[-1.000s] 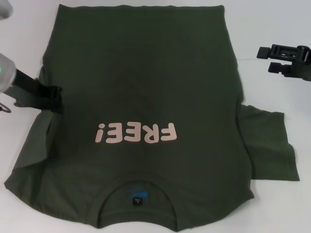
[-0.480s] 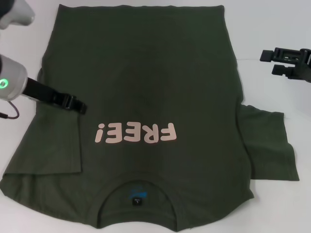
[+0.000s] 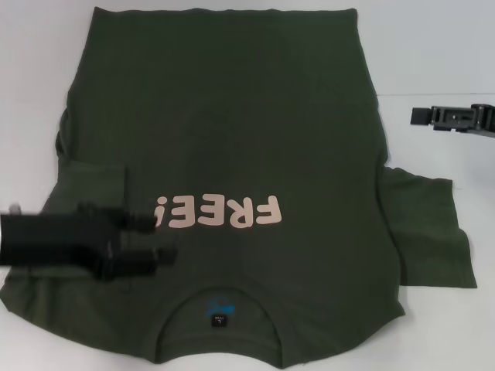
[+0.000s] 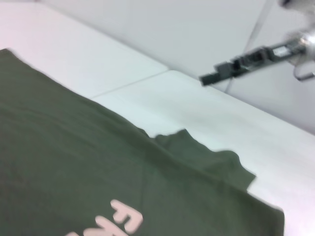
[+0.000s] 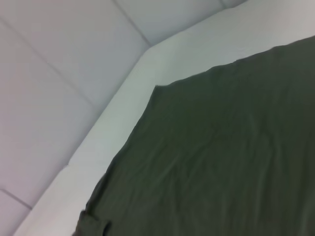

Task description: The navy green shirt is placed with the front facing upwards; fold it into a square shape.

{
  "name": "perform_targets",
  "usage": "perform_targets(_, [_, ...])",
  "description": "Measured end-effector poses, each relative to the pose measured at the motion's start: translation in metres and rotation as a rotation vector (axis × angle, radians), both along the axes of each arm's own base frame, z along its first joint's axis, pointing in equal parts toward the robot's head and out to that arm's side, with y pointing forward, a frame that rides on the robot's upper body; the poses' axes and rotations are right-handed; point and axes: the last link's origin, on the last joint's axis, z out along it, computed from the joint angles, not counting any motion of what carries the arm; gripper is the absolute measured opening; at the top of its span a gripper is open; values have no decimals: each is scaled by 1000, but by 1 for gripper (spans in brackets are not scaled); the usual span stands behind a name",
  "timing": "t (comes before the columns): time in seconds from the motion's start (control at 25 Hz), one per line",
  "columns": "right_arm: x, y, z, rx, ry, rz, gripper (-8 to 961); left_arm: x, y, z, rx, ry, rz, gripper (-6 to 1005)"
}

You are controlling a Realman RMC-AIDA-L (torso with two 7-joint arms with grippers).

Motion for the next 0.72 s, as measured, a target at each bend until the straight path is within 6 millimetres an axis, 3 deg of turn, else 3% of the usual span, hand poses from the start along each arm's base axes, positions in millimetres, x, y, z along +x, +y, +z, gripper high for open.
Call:
perform_targets(0.2, [4,-8,5,-63,-71,42,853,-16,-16,-13,-66,-24,43,662])
perform_targets(0.4, [11,-18,7,-112,-75,21,853,-19,-16,-18,-74,-55,82,661])
perform_targets(0.72, [43,-38,13,-221,-93,-267,853,-18,-1,-24,-41,-102,137,658])
